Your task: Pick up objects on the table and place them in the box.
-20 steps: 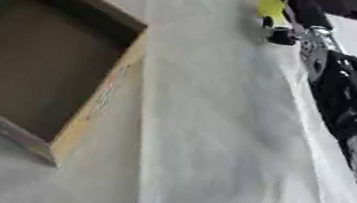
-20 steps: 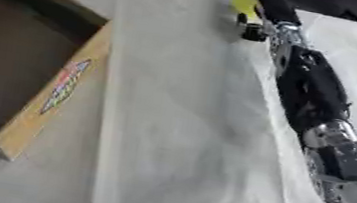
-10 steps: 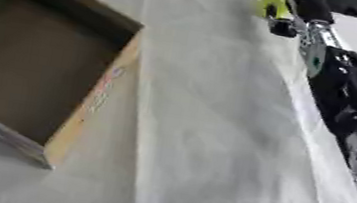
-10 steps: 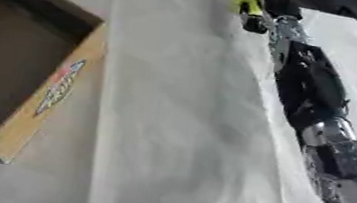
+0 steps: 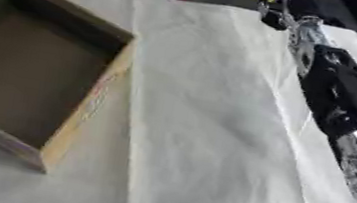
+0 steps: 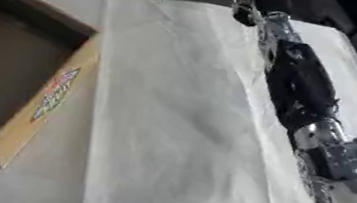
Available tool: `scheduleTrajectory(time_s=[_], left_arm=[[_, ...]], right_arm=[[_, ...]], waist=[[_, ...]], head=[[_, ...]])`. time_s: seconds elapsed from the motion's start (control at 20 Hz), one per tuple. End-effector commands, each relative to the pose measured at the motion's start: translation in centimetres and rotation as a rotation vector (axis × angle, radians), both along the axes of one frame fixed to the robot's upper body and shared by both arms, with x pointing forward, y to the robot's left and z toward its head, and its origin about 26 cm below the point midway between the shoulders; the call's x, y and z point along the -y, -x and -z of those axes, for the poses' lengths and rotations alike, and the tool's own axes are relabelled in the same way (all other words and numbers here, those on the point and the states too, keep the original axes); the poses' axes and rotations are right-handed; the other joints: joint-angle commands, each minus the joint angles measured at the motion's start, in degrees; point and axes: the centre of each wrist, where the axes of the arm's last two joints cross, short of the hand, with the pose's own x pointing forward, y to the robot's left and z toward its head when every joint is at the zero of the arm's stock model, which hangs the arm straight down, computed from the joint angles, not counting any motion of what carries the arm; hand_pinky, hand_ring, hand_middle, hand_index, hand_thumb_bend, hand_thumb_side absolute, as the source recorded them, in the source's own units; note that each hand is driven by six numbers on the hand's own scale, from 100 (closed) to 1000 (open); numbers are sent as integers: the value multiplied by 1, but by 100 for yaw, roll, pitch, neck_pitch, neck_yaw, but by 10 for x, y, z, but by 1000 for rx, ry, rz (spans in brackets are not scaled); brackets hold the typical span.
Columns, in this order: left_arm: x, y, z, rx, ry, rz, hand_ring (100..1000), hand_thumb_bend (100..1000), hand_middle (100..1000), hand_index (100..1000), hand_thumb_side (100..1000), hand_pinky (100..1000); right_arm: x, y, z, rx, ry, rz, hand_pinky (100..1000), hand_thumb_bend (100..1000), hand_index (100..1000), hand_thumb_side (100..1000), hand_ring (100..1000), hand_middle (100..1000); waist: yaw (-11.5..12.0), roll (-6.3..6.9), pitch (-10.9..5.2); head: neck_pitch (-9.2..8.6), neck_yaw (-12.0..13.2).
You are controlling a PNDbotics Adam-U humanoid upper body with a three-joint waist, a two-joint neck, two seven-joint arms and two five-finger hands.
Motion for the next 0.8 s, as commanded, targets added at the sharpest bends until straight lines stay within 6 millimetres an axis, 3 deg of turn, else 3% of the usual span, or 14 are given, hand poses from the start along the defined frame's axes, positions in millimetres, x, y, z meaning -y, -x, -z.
scheduleTrajectory(time_s=[0.05, 0.1, 0.35, 0.5, 0.8], left_arm=[[0, 3, -5, 27, 2, 1, 840, 429, 764, 802, 921, 477], [1, 3, -5, 26, 3, 3, 840, 393, 764, 802, 904, 478], [3, 3, -3, 21, 12, 8, 834, 397, 760, 801, 895, 482], [5, 3, -4, 24, 20, 19, 830, 400, 758, 801, 890, 485], [10, 3, -5, 26, 39, 50, 826, 403, 756, 801, 884, 487]], right_arm=[[-15, -2, -24, 58, 69, -57, 644, 100, 376, 100, 609, 284], [-24, -5, -27, 66, 86, -88, 644, 100, 376, 100, 609, 275], [-82, -18, -41, 108, 174, -291, 645, 100, 378, 100, 610, 179], [-122, -24, -45, 109, 215, -425, 649, 100, 381, 100, 612, 182], [-204, -34, -27, 16, 272, -690, 660, 100, 391, 100, 619, 217]], waist=[[-32, 16, -260], [-46, 11, -316], [-91, -23, -634], [-61, -36, -796], [64, 3, -1003]], head=[[-1, 10], [8, 25], [100, 94], [136, 104], [252, 103]])
